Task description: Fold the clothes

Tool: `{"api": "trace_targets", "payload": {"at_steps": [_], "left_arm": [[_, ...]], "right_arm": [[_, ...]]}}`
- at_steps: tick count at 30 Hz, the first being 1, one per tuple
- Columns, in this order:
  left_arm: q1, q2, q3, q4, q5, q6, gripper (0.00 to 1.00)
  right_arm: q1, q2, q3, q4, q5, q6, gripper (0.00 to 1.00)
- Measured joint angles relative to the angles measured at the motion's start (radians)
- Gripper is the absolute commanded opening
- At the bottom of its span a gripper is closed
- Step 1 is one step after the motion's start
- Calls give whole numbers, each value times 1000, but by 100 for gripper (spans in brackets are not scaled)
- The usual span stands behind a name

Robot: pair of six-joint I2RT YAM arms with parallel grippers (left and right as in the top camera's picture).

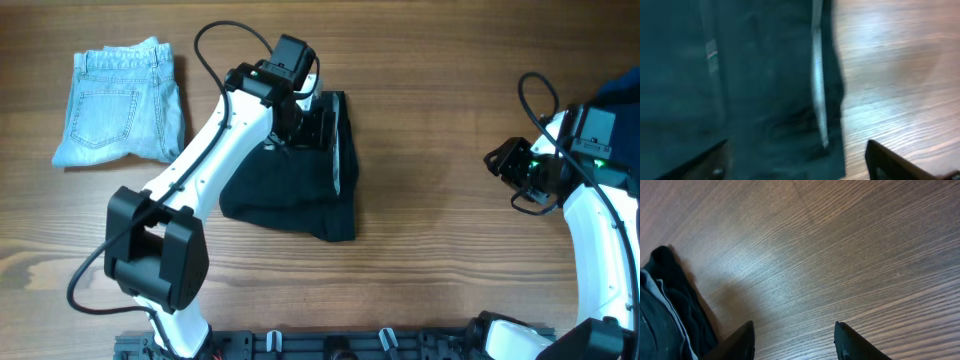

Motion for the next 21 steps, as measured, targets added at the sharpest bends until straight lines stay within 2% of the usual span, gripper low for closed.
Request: {"api": "trace_targets", "payload": {"at_steps": [2,7,13,18,19,21], "left_arm": [[45,-15,35,-65,-42,-5,100],[228,-71,58,-123,-74,-9,100],[412,-27,-81,-33,-24,6,100],[467,115,-161,70,76,42,99],[472,143,-166,88,87,46,96],[478,179,-166,108,115,60,72]], "right_arm": [[0,0,0,-3,0,-4,52],[0,0,0,-5,-109,-87,52],[0,0,0,-3,-187,-129,52],[0,0,0,-2,-200,-132,52],[0,0,0,-2,-202,-132,52],[0,0,0,-2,-202,-132,52]]}}
